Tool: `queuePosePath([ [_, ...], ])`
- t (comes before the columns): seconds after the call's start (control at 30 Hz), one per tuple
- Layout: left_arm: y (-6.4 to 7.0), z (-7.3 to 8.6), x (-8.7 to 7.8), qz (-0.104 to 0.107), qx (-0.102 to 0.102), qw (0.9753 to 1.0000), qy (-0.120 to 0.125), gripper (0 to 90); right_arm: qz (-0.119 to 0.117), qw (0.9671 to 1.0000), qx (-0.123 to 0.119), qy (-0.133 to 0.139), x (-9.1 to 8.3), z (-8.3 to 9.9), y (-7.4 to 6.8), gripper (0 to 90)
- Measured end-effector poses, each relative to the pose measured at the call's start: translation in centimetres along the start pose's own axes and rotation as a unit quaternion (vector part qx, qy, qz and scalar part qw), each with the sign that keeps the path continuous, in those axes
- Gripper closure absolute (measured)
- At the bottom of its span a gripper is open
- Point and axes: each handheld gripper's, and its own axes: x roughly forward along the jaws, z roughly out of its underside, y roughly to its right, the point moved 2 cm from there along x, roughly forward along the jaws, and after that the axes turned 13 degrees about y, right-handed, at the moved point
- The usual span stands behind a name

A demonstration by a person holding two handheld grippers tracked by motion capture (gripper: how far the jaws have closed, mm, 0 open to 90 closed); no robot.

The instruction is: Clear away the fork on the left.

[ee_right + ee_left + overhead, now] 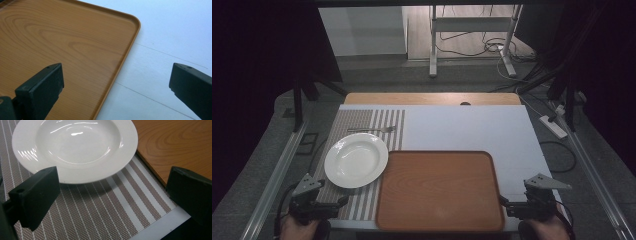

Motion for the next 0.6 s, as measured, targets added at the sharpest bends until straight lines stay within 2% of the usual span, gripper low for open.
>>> queuePosePath([
  [0.5, 0.04, -0.15, 0.50, 0.004, 0.006, 0.9999, -0.015, 0.0, -0.005, 0.9999, -0.015, -0.006, -0.02, 0.10, -0.30, 0.2],
  [0.6, -0.04, -0.15, 0.51, 0.006, 0.003, 0.9999, -0.014, 0.0, -0.006, 0.9998, -0.016, -0.006, -0.03, 0.11, -0.36, 0.2],
])
